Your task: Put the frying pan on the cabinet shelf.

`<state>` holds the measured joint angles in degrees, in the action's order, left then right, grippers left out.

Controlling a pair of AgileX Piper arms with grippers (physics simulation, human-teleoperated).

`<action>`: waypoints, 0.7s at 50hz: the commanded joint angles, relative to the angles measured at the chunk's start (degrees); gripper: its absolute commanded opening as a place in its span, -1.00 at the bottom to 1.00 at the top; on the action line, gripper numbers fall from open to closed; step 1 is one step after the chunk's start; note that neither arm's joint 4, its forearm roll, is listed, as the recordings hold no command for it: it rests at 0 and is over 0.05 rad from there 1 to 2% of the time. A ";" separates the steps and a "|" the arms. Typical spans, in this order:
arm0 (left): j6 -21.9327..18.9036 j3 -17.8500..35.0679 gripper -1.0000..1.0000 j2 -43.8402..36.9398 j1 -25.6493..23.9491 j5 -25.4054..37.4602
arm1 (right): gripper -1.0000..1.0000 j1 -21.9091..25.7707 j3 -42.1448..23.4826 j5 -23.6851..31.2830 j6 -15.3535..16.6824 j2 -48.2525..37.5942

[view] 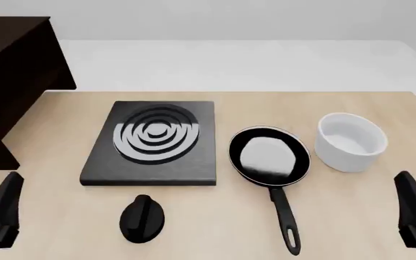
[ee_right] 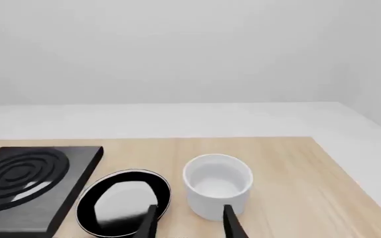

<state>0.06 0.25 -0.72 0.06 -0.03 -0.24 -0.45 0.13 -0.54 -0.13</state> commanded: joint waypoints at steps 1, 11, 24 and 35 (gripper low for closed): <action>1.22 3.07 1.00 0.40 -0.94 2.81 | 1.00 0.69 -1.49 1.91 0.44 -0.15; 3.66 6.50 1.00 0.68 -2.20 8.10 | 1.00 0.95 -3.89 6.01 1.77 -3.14; 3.42 12.14 1.00 -0.21 -5.93 16.05 | 1.00 3.32 -8.31 10.87 1.27 -5.80; 3.91 19.41 1.00 -4.56 -9.30 23.38 | 1.00 4.77 -15.09 18.62 -0.95 -5.34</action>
<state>4.35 13.88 -2.35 -6.50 17.04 3.46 -10.36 12.69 0.41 -5.35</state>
